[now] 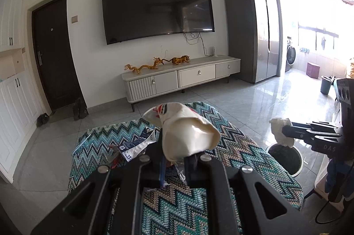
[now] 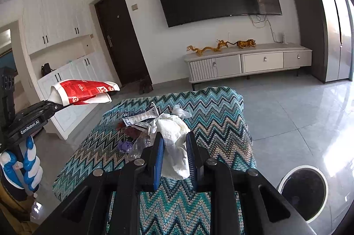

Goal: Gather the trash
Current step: 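Carry cup and tissue over the bin and open both tools to drop them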

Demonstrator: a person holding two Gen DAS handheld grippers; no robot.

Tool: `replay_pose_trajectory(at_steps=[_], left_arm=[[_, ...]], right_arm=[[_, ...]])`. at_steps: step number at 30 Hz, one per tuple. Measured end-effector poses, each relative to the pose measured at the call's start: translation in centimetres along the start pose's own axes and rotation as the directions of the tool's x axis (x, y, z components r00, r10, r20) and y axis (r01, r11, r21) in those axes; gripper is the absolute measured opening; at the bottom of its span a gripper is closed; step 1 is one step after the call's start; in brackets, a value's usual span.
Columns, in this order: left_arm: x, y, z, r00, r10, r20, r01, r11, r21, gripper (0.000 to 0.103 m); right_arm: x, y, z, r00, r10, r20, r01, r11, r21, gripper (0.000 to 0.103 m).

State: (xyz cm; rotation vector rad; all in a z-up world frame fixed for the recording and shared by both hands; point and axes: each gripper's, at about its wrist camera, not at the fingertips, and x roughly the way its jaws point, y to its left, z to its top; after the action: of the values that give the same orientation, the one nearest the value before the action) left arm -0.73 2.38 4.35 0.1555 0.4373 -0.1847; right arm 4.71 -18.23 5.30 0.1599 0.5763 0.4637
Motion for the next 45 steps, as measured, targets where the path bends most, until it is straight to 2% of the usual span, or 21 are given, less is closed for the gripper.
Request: replay_pose_trajectory(at_steps=[7, 14, 18, 23, 26, 30, 34, 35, 36, 39, 41, 45], left_arm=[[0.4, -3.6, 0.7, 1.0, -0.027, 0.001, 0.027, 0.998, 0.065, 0.012], [2.6, -8.8, 1.4, 0.996, -0.08, -0.038, 0.085, 0.984, 0.158, 0.012], [4.8, -12.8, 1.7, 0.989, -0.129, -0.078, 0.143, 0.963, 0.23, 0.012], [8.6, -18.4, 1.9, 0.961, -0.222, -0.167, 0.264, 0.918, 0.297, 0.012], [11.1, -21.9, 1.9, 0.929, -0.286, -0.235, 0.351, 0.882, 0.314, 0.012], [14.9, -27.2, 1.8, 0.874, -0.358, -0.33, 0.458, 0.834, 0.308, 0.012], [18.7, -32.4, 0.8, 0.803, -0.413, -0.43, 0.55, 0.792, 0.265, 0.012], [19.9, -33.8, 0.5, 0.785, -0.421, -0.455, 0.566, 0.787, 0.248, 0.012], [20.5, -34.7, -0.1, 0.774, -0.425, -0.47, 0.574, 0.784, 0.236, 0.012], [23.7, -37.5, -1.1, 0.717, -0.446, -0.536, 0.61, 0.773, 0.173, 0.012], [25.2, -38.9, -1.6, 0.695, -0.451, -0.559, 0.62, 0.77, 0.15, 0.012], [27.4, -40.9, -2.4, 0.68, -0.446, -0.582, 0.62, 0.773, 0.131, 0.013]], right_arm=[[-2.3, -3.0, -0.8, 0.999, -0.031, 0.034, 0.029, 0.998, 0.055, 0.019], [-4.4, -7.5, -2.2, 0.993, -0.103, 0.058, 0.095, 0.987, 0.131, 0.019], [-5.6, -11.0, -3.4, 0.986, -0.153, 0.062, 0.138, 0.971, 0.197, 0.019], [-6.9, -16.1, -5.4, 0.971, -0.234, 0.043, 0.211, 0.933, 0.292, 0.019], [-7.1, -19.8, -6.8, 0.96, -0.281, 0.012, 0.259, 0.898, 0.356, 0.019], [-6.9, -24.7, -9.1, 0.945, -0.324, -0.051, 0.314, 0.845, 0.433, 0.019], [-5.6, -29.0, -11.0, 0.933, -0.34, -0.116, 0.352, 0.805, 0.477, 0.021], [-5.2, -29.9, -11.4, 0.93, -0.342, -0.133, 0.362, 0.796, 0.485, 0.021], [-4.8, -30.7, -11.9, 0.928, -0.342, -0.147, 0.369, 0.788, 0.492, 0.021], [-3.7, -32.9, -13.3, 0.921, -0.341, -0.186, 0.387, 0.769, 0.508, 0.021], [-2.7, -34.2, -14.2, 0.915, -0.342, -0.215, 0.404, 0.754, 0.519, 0.022], [-1.4, -36.3, -15.2, 0.901, -0.345, -0.262, 0.433, 0.732, 0.526, 0.022]])
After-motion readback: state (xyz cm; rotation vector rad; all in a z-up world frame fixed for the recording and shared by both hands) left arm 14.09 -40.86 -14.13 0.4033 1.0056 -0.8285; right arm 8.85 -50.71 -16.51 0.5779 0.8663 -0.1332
